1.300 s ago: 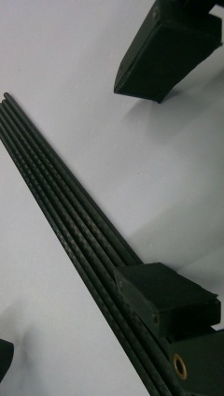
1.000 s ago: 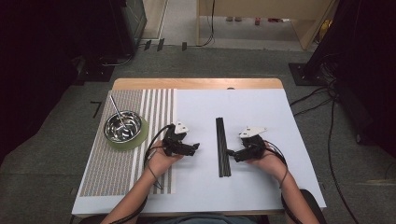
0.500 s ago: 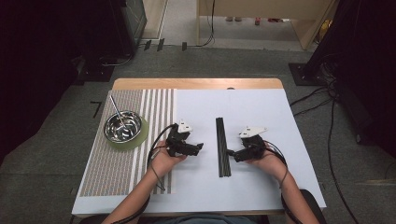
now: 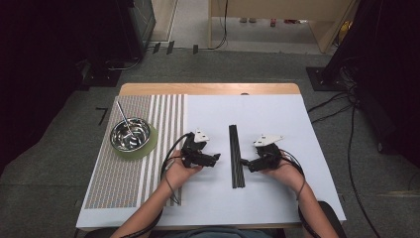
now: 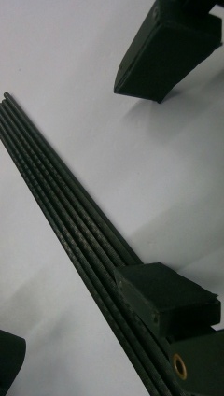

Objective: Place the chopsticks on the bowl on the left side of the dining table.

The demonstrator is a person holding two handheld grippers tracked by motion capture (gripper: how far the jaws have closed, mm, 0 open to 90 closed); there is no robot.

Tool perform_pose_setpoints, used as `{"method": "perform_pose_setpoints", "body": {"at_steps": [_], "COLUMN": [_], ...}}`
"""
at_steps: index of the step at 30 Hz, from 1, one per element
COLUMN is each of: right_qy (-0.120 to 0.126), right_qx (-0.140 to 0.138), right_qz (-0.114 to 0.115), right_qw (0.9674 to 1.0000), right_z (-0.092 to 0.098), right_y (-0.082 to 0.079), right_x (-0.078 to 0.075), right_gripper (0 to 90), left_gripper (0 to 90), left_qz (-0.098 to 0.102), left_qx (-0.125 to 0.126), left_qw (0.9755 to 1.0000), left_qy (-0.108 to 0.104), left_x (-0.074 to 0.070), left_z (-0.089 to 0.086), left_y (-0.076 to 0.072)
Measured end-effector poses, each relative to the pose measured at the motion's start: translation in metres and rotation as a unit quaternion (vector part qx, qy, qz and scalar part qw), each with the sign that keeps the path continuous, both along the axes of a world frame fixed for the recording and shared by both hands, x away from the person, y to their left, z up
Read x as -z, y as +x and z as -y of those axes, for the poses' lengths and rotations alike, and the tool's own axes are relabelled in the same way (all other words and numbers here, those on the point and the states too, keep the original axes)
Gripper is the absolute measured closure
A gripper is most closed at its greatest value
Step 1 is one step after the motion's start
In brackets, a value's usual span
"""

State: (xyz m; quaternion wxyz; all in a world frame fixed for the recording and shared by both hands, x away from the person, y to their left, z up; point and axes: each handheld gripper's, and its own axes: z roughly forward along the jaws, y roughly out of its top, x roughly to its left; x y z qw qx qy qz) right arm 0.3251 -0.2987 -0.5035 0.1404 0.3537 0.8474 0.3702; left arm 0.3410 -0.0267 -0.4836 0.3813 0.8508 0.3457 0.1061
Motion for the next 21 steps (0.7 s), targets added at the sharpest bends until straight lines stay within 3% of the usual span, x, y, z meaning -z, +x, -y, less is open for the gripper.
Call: {"method": "perform_pose_setpoints", "body": {"at_steps": [21], "right_qy": [0.0], "right_qx": [0.0], "right_qz": [0.0], "right_qw": [1.0], "right_z": [0.0], "right_y": [0.0], "right_x": [0.0], "right_gripper": [10.9], "left_gripper": [16.1], "left_qz": [0.007], "left_qx": [0.019], "left_qw": [0.9998], "left_qy": [-0.001], "left_x": [0.003], "left_z": [0.02], "left_y": [-0.012]}}
